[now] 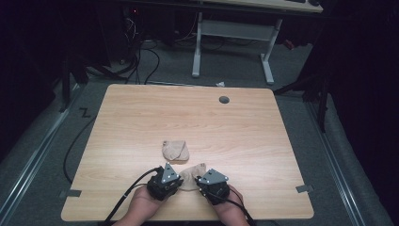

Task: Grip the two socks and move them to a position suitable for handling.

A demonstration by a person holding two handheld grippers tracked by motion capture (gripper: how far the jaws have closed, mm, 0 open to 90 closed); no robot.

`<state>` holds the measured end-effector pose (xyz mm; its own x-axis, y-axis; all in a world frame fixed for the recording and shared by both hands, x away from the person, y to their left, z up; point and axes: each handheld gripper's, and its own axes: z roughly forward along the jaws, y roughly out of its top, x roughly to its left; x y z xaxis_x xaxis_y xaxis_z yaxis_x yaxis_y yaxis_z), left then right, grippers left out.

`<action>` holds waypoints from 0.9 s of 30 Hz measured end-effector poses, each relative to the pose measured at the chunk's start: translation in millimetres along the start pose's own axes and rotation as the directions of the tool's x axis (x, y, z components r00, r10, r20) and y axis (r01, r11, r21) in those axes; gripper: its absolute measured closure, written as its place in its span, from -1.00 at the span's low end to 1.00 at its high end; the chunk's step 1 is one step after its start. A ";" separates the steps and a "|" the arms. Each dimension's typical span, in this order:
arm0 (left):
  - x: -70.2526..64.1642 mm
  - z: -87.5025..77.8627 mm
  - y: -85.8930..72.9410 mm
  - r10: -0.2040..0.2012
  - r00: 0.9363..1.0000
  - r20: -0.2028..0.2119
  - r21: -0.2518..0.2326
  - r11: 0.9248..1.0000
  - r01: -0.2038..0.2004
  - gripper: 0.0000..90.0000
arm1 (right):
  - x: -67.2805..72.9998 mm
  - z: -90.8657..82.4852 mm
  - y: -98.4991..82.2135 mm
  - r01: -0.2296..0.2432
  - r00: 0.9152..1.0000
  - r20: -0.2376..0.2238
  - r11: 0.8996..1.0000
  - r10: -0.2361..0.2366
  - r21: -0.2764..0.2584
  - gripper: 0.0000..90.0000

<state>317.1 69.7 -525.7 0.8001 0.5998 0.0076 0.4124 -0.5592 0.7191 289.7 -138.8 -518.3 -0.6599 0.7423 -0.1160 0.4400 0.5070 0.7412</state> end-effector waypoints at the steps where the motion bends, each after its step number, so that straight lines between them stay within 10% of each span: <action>1: 1.3 -1.0 -0.7 0.001 1.000 -0.005 0.002 1.000 -0.001 0.74 | -3.7 -5.0 0.9 -0.013 1.000 0.010 1.000 0.013 -0.021 0.88; 12: 17.5 -12.0 -6.3 -0.009 0.999 -0.040 0.000 1.000 0.009 0.67 | -61.1 -37.3 -28.2 -0.180 0.970 0.161 0.983 0.185 -0.047 0.66; 17: 7.3 -6.4 3.2 0.004 1.000 0.000 -0.032 0.999 -0.004 0.57 | -50.7 -26.5 -21.1 -0.141 0.987 0.072 0.989 0.144 -0.041 0.66; 27: 0.7 -15.8 -7.6 0.004 0.998 0.068 0.029 1.000 -0.006 0.56 | -31.4 -19.9 -31.3 -0.120 0.993 -0.005 0.991 0.120 0.057 0.66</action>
<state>307.6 83.4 -520.2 0.8296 0.5571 -0.0370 0.4201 -0.5793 0.6985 284.6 -186.7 -524.7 -0.6052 0.7957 -0.0231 0.5495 0.4385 0.7111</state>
